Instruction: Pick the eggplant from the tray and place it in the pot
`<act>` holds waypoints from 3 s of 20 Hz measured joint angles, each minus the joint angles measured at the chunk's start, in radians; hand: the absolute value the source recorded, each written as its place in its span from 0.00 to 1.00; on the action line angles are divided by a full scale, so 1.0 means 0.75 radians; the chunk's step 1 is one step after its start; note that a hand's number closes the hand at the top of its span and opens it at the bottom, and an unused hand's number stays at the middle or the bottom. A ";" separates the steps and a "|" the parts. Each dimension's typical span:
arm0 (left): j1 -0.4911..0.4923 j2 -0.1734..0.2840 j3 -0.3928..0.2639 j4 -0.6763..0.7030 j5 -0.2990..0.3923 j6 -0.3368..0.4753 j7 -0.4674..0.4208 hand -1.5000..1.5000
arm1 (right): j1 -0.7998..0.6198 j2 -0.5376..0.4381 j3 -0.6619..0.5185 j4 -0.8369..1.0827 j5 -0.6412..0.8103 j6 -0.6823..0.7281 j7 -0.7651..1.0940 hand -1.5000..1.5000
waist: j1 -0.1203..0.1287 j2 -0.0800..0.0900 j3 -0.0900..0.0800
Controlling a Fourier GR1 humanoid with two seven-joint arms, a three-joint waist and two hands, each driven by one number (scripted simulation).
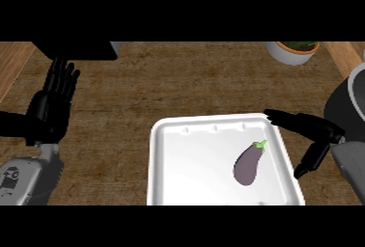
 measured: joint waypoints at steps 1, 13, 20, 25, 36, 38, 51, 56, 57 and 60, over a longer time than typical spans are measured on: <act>0.001 -0.008 -0.004 -0.011 -0.017 0.010 0.013 0.50 | 0.022 0.016 0.001 -0.018 0.015 -0.010 -0.004 0.00 | -0.002 -0.001 -0.001; 0.015 -0.059 0.074 -0.008 -0.074 -0.073 0.016 0.50 | 0.101 0.162 -0.080 -0.194 0.141 -0.085 0.081 0.00 | -0.006 -0.002 -0.001; -0.007 -0.068 0.124 0.004 -0.081 -0.115 0.037 0.50 | 0.120 0.233 -0.086 -0.207 0.248 -0.127 0.142 0.00 | -0.006 -0.006 -0.006; -0.013 -0.091 0.126 -0.005 -0.104 -0.114 0.056 0.50 | 0.127 0.277 -0.091 -0.208 0.306 -0.156 0.138 0.00 | -0.011 -0.012 -0.015; -0.009 -0.098 0.141 -0.034 -0.114 -0.129 0.073 0.50 | 0.136 0.396 -0.052 -0.223 0.391 -0.228 0.034 1.00 | -0.008 -0.015 -0.018; -0.018 -0.104 0.137 -0.032 -0.125 -0.122 0.078 0.50 | 0.124 0.410 -0.035 -0.188 0.442 -0.282 -0.057 1.00 | -0.006 -0.015 -0.019; 0.002 -0.117 0.176 -0.024 -0.131 -0.167 0.061 0.50 | 0.196 0.482 0.034 -0.385 0.629 -0.474 -0.043 1.00 | -0.015 -0.010 -0.005; 0.016 -0.124 0.176 -0.015 -0.150 -0.141 0.068 0.50 | 0.253 0.448 0.294 -0.633 0.990 -0.724 -0.030 1.00 | -0.049 -0.035 -0.006; 0.023 -0.125 0.177 -0.018 -0.152 -0.138 0.066 0.50 | 0.275 0.445 0.345 -0.686 1.062 -0.774 -0.011 1.00 | -0.054 -0.037 -0.006; 0.045 -0.112 0.195 -0.030 -0.147 -0.139 0.067 0.50 | 0.404 0.438 0.471 -0.884 1.240 -0.910 0.088 1.00 | -0.071 -0.039 -0.005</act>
